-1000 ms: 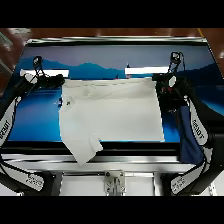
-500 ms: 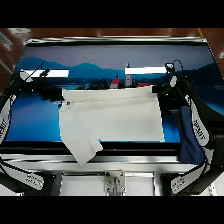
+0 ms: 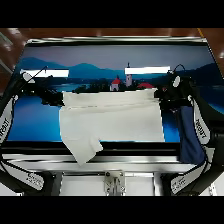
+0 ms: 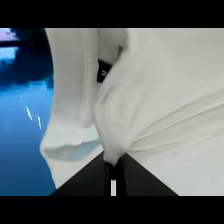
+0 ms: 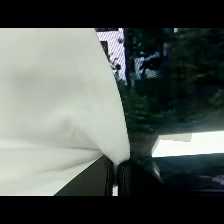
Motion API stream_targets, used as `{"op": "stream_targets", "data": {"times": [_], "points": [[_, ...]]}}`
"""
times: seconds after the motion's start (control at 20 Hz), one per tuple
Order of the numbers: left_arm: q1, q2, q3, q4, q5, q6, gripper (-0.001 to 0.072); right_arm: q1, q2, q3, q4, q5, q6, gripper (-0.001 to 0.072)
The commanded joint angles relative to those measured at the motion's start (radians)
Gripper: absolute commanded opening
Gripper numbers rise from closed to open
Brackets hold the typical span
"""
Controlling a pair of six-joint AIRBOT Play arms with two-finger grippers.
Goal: Fold the shirts.
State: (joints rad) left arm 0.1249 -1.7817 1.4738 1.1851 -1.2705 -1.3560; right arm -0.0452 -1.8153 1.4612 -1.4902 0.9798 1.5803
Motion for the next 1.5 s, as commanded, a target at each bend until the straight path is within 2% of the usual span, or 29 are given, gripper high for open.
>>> {"op": "stream_targets", "data": {"times": [0.0,0.15,0.2,0.25,0.3,0.5,0.6,0.7,0.8,0.85,0.9,1.05,1.25,1.45], "points": [[-0.002,-0.020,0.000,0.005,0.005,-0.031,0.0045,-0.003,-0.009,0.000,0.051,0.032,0.007,0.0078],[0.000,-0.029,0.002,0.003,0.003,-0.045,0.0051,-0.003,-0.007,0.000,0.068,0.064,0.009,0.0104],[0.003,-0.028,0.003,0.001,-0.003,-0.046,0.0155,-0.003,0.001,0.000,0.071,0.068,0.008,0.0149],[0.006,-0.027,0.015,0.002,-0.030,-0.048,0.0328,-0.004,0.013,0.000,0.068,0.073,-0.003,0.0382],[0.014,-0.027,0.034,0.002,-0.069,-0.048,0.0398,-0.004,0.031,0.000,0.063,0.076,-0.029,0.0524],[0.084,0.005,0.130,0.001,-0.271,-0.056,0.0397,-0.016,0.158,0.000,-0.098,0.159,-0.065,0.0525],[0.127,0.064,0.113,0.001,-0.341,-0.054,0.0396,-0.070,0.207,0.000,-0.113,0.289,-0.113,0.0524],[0.167,0.154,0.015,-0.007,-0.353,-0.040,0.0395,-0.163,0.225,-0.001,-0.078,0.445,-0.144,0.0525],[0.207,0.272,-0.214,-0.065,-0.320,0.039,0.0398,-0.266,0.226,-0.031,-0.005,0.574,-0.190,0.0525],[0.232,0.337,-0.373,-0.113,-0.269,0.074,0.0435,-0.308,0.226,-0.058,0.031,0.611,-0.207,0.0525],[0.256,0.392,-0.521,-0.166,-0.213,0.098,0.0510,-0.343,0.226,-0.087,0.070,0.632,-0.214,0.0526],[0.329,0.498,-0.827,-0.297,-0.121,0.187,0.0518,-0.385,0.225,-0.153,0.161,0.628,-0.214,0.0526],[0.332,0.511,-0.946,-0.307,-0.079,0.212,0.0517,-0.362,0.225,-0.168,0.192,0.581,-0.217,0.0526],[0.263,0.507,-0.980,-0.307,-0.014,0.211,0.0516,-0.356,0.225,-0.168,0.212,0.537,-0.222,0.0526]]}}
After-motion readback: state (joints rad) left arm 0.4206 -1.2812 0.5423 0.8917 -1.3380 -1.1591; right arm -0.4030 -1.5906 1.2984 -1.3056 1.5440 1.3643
